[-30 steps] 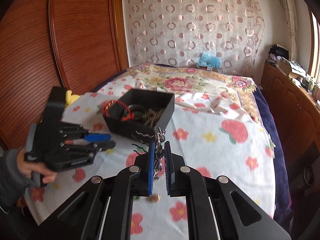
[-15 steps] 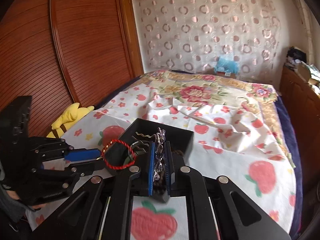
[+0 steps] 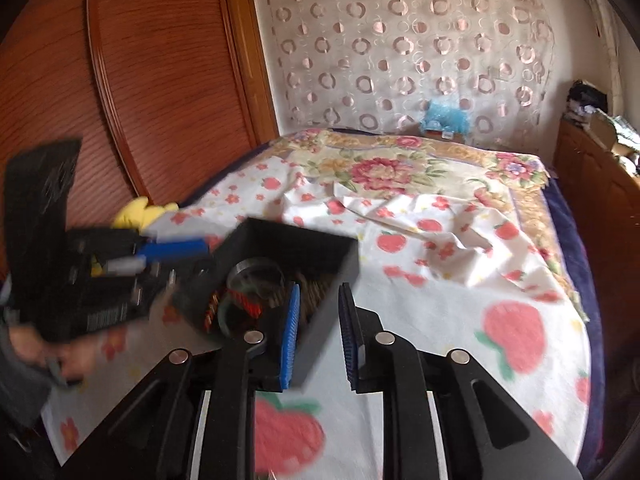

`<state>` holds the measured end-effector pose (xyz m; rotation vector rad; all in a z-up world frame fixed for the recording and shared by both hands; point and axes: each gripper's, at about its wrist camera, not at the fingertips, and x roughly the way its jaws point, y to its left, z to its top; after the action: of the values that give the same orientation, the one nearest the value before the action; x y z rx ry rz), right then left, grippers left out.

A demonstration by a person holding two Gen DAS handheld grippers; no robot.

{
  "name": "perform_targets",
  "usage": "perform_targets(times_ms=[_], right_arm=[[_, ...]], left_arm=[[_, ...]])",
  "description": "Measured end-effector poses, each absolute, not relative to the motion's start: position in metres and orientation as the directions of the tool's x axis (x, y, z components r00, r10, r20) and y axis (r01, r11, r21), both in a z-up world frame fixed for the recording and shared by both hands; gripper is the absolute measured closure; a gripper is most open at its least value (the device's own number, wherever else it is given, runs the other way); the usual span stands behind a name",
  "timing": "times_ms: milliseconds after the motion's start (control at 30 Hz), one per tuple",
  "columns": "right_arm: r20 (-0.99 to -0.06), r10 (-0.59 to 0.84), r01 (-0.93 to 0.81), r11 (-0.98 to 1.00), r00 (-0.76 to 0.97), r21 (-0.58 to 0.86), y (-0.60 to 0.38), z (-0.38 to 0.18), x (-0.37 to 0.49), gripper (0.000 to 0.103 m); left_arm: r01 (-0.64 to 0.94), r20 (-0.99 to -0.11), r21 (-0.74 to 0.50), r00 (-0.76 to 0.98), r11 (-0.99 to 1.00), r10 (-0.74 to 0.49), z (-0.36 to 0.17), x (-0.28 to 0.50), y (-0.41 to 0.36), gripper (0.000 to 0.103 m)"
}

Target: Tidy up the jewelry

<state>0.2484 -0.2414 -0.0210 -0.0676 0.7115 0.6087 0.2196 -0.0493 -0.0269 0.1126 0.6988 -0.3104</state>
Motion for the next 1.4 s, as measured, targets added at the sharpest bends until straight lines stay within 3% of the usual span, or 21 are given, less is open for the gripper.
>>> perform_targets(times_ms=[167,267,667,733,767,933,1400], right_arm=[[-0.682,0.44,-0.524,0.846,0.584,0.098,-0.268,-0.045,0.204,0.079],[-0.715,0.424,-0.519,0.849,0.556,0.099,-0.277,-0.063,0.18,0.072],[-0.772,0.402,-0.56,0.825,0.492,0.073,-0.259,-0.092,0.145,0.072],[-0.776,0.39,-0.563,0.825,0.496,0.055,-0.258,-0.096,0.142,0.077],[-0.775,0.382,-0.563,0.825,0.504,0.041,-0.257,-0.096,0.141,0.086],[-0.773,0.348,-0.553,0.833,0.531,-0.005,-0.261,-0.096,0.139,0.087],[-0.741,0.329,-0.456,0.889,0.585,0.035,-0.307,-0.088,0.138,0.087]], left_arm=[[0.332,-0.636,-0.018,0.724,0.943,-0.267,-0.025,0.208,-0.053,0.069],[0.362,-0.629,-0.021,0.72,0.932,-0.293,-0.023,0.193,-0.057,0.069],[0.463,-0.677,-0.018,0.647,0.886,-0.351,-0.047,0.156,-0.096,0.069],[0.474,-0.692,-0.016,0.63,0.88,-0.352,-0.055,0.153,-0.102,0.069],[0.48,-0.7,-0.015,0.621,0.877,-0.352,-0.059,0.15,-0.105,0.069],[0.508,-0.727,-0.034,0.578,0.861,-0.37,-0.071,0.144,-0.118,0.069],[0.571,-0.781,0.025,0.523,0.82,-0.34,-0.094,0.129,-0.16,0.069]])
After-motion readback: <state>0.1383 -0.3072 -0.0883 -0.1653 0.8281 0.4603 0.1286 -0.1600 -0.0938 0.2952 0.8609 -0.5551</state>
